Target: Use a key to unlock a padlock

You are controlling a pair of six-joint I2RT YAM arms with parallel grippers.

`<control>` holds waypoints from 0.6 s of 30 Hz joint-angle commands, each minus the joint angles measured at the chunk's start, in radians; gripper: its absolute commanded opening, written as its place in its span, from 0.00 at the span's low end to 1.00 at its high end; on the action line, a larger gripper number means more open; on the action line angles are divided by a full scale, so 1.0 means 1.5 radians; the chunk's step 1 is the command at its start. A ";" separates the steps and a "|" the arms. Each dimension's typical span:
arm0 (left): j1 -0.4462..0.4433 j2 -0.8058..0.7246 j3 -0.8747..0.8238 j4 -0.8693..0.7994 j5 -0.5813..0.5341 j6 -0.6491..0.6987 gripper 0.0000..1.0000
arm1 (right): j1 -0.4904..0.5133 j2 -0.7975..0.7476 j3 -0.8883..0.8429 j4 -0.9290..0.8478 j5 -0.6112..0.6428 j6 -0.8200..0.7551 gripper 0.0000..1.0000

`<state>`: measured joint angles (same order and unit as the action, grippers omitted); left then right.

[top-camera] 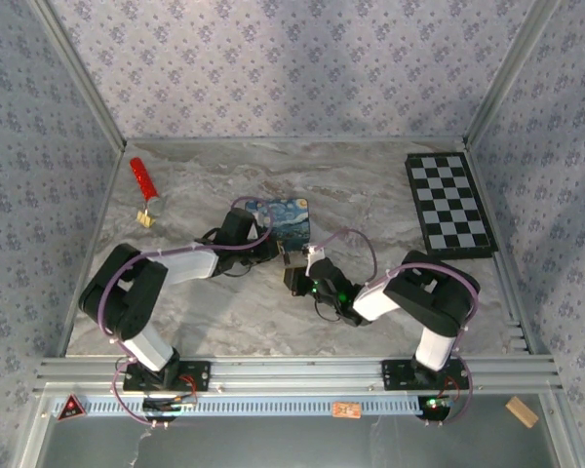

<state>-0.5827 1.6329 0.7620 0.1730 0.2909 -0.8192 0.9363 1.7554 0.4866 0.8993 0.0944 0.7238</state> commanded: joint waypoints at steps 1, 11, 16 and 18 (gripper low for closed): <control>-0.001 0.021 0.016 0.000 -0.010 0.010 0.02 | -0.007 -0.004 -0.016 0.017 -0.020 0.003 0.27; -0.001 0.036 0.037 -0.022 -0.032 0.048 0.00 | -0.034 -0.111 -0.054 -0.107 -0.005 -0.075 0.67; -0.002 0.039 0.051 -0.043 -0.054 0.065 0.00 | -0.075 -0.202 -0.056 -0.233 -0.020 -0.124 0.82; -0.003 0.041 0.053 -0.041 -0.053 0.061 0.00 | -0.089 -0.228 -0.022 -0.325 -0.025 -0.138 0.82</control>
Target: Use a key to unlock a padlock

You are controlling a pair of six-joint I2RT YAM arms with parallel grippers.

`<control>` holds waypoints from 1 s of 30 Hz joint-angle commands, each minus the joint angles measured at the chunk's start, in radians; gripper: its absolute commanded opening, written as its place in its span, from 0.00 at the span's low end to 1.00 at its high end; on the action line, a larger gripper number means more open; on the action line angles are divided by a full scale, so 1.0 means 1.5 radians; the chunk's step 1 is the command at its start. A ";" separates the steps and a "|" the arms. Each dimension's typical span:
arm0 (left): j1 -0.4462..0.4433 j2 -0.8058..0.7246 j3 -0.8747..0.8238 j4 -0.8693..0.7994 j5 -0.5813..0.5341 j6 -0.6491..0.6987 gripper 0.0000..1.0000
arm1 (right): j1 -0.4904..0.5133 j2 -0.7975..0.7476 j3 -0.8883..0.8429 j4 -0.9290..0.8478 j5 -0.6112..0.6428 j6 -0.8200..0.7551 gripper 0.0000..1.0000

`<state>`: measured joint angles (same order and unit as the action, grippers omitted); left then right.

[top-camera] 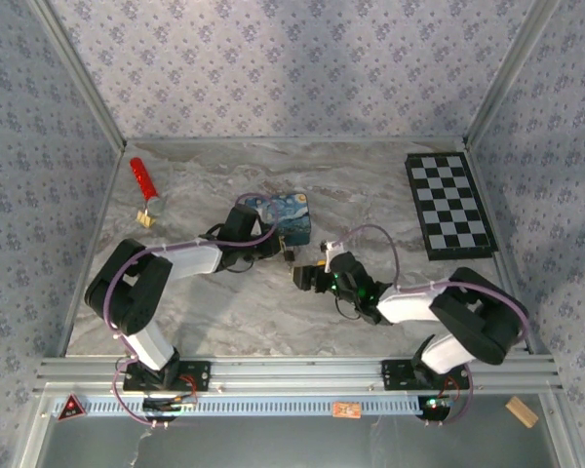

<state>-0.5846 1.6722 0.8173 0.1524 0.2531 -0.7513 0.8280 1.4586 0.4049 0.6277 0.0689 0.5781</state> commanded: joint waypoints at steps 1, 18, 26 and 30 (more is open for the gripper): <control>-0.004 0.017 0.018 -0.027 -0.028 0.013 0.00 | -0.024 -0.037 0.048 -0.178 -0.013 -0.040 0.82; -0.023 0.025 0.050 -0.043 -0.011 -0.011 0.00 | -0.041 0.084 0.203 -0.288 -0.082 -0.071 0.75; -0.020 0.021 0.055 -0.036 0.023 -0.005 0.00 | -0.108 0.171 0.202 -0.154 -0.230 -0.079 0.67; -0.012 0.010 0.046 -0.044 0.024 0.023 0.00 | -0.133 0.211 0.200 -0.077 -0.294 -0.034 0.68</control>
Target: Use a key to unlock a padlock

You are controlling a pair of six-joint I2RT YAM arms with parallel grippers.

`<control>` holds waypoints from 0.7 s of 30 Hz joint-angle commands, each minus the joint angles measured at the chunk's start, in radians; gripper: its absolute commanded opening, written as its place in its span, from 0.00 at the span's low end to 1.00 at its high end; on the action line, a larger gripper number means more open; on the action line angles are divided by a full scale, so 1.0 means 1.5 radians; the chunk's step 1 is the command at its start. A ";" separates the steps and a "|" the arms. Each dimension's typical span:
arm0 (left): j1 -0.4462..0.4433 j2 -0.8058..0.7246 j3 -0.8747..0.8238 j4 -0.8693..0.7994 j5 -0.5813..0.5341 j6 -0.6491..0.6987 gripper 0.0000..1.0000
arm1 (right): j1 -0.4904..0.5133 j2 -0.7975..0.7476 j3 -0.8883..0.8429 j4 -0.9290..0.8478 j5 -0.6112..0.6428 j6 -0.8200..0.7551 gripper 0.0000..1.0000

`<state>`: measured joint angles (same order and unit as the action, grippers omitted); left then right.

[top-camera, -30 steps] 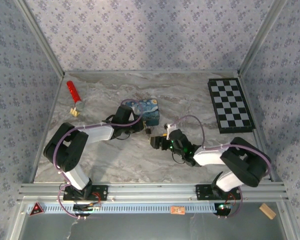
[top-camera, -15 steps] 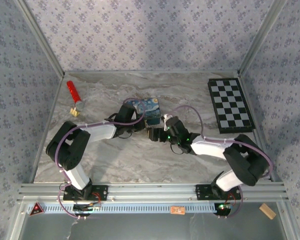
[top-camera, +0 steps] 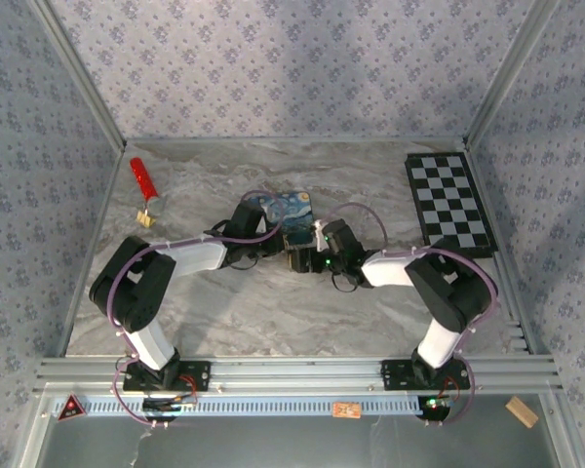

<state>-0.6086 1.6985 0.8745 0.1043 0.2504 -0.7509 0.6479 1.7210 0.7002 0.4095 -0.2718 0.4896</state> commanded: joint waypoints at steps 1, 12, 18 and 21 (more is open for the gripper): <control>0.007 -0.008 0.005 -0.012 0.028 0.027 0.00 | -0.016 0.046 0.004 0.075 -0.070 0.032 0.68; 0.013 -0.034 0.007 -0.059 0.004 0.050 0.25 | -0.001 0.088 0.052 0.025 -0.016 0.033 0.63; 0.015 -0.114 -0.007 -0.112 -0.029 0.085 0.29 | 0.006 0.100 0.067 0.036 -0.023 0.043 0.61; 0.017 -0.180 -0.021 -0.168 -0.065 0.117 0.31 | 0.008 0.112 0.075 0.038 -0.024 0.045 0.60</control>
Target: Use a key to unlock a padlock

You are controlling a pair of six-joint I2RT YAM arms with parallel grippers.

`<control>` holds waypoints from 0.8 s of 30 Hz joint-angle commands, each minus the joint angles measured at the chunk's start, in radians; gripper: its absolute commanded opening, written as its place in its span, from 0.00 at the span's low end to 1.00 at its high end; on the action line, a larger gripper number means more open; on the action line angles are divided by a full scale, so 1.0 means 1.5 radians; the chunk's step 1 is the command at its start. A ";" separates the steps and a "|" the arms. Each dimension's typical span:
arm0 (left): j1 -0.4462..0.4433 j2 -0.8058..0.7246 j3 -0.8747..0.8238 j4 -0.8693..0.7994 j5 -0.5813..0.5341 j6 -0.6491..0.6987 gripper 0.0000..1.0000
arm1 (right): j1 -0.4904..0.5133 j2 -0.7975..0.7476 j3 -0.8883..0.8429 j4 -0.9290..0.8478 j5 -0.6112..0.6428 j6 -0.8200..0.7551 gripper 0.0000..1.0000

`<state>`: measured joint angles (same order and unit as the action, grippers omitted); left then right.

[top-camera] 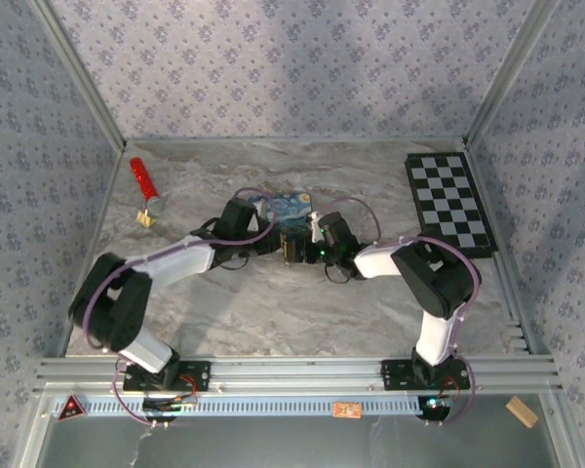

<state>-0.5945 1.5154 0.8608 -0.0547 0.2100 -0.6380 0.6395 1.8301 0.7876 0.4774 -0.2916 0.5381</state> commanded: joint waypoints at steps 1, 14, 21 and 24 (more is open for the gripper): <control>0.012 -0.084 -0.016 -0.081 -0.049 0.054 0.32 | 0.014 0.044 0.019 -0.008 -0.008 0.011 0.60; 0.175 -0.022 0.094 -0.154 -0.049 0.151 0.39 | 0.026 0.091 0.055 0.044 -0.086 0.040 0.53; 0.174 0.084 0.126 -0.104 -0.009 0.119 0.39 | 0.023 0.120 0.065 0.070 -0.100 0.055 0.42; 0.169 0.099 0.129 -0.090 -0.006 0.112 0.39 | 0.021 0.129 0.066 0.105 -0.117 0.085 0.42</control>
<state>-0.3317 1.6474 1.0210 -0.2306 0.1677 -0.4576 0.6506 1.9697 0.8780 0.6304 -0.3901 0.6010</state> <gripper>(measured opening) 0.387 0.421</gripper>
